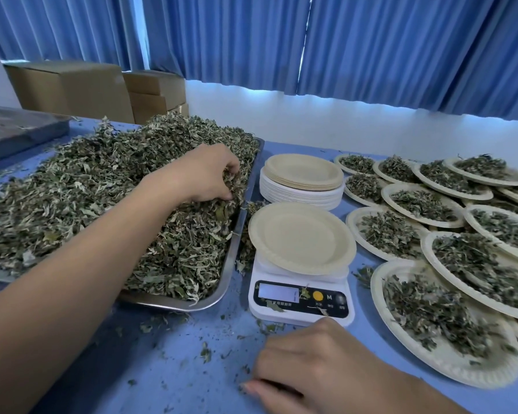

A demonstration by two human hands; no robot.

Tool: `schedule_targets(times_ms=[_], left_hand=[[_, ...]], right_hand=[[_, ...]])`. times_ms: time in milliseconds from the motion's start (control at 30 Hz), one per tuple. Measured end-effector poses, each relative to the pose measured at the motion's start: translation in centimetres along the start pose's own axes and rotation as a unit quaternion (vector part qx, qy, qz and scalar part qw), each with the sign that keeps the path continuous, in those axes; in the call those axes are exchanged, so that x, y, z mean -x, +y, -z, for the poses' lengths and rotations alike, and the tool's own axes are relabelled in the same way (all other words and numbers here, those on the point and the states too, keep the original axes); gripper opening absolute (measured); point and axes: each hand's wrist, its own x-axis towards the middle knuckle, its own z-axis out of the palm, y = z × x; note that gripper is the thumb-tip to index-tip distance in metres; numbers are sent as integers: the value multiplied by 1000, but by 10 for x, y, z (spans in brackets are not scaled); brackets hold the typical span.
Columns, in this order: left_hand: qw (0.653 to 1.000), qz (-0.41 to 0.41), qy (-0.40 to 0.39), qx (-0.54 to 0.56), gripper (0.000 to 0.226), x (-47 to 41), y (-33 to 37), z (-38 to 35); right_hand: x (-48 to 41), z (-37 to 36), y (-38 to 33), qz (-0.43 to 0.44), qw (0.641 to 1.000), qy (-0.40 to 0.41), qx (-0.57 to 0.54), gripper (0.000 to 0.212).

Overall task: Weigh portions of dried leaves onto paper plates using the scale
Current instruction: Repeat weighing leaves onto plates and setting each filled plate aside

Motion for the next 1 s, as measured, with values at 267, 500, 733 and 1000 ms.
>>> schedule_targets(times_ms=[267,500,733,1000], left_hand=[[981,57,139,125,48,1,5,6],[936,-50,-3,349,25,20,53,-13],[994,-52,-29,90,25,11,34,-6],[963,-47,-259,-52,49,8,11,-19]], right_hand=[[-2,-14,14,7,998,44,37,41],[-2,-16,16,-1,997,62,38,39],[-2,-15,16,-3,997,61,39,40],[-3,-14,14,-11,999,45,26,42]])
